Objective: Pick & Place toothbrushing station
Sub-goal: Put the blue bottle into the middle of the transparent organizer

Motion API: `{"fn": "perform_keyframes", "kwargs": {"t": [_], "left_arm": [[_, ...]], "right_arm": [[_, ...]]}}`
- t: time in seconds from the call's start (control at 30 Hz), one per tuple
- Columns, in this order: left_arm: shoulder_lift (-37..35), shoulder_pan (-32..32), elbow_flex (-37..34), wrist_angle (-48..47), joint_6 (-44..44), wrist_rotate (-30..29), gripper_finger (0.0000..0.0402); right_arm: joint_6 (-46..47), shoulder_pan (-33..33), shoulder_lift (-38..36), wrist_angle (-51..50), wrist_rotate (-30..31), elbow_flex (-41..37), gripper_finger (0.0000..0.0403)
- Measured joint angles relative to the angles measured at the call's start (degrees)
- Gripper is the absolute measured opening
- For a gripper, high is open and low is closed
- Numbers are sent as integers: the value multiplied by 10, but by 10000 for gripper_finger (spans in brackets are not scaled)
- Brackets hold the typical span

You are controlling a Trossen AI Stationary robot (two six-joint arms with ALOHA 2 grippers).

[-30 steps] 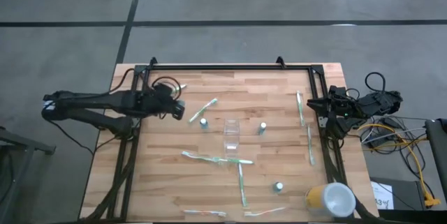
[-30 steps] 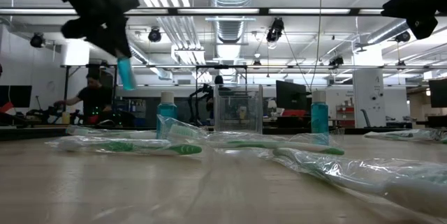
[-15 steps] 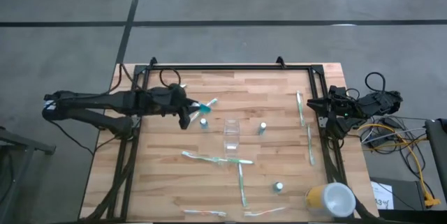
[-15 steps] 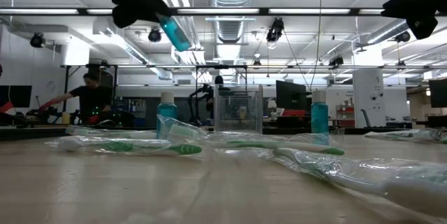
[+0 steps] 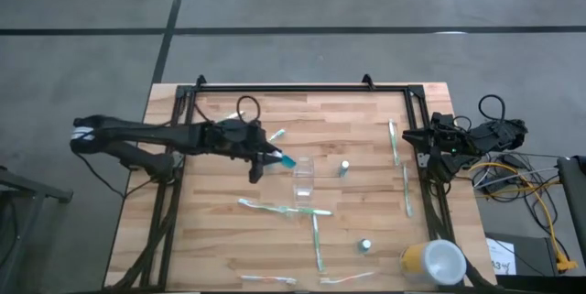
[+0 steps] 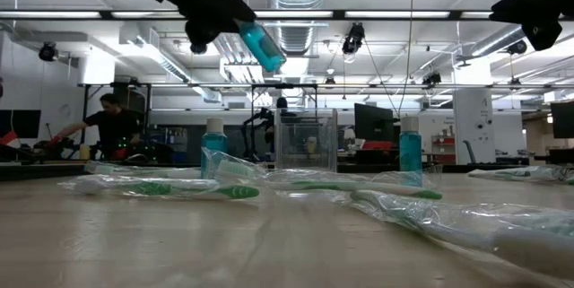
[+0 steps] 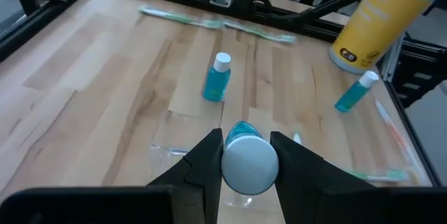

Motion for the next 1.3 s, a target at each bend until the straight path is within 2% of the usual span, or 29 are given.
{"fn": "perform_keyframes", "kwargs": {"t": [0.23, 0.47, 0.93, 1.3], "left_arm": [[66, 0, 22, 26, 9, 8, 108], [110, -1, 28, 26, 5, 32, 108], [158, -1, 28, 28, -8, 38, 108], [174, -1, 28, 26, -20, 48, 108]], "right_arm": [[0, 0, 0, 0, 0, 0, 80], [0, 0, 0, 0, 0, 0, 69], [0, 0, 0, 0, 0, 0, 80], [0, 0, 0, 0, 0, 0, 68]]}}
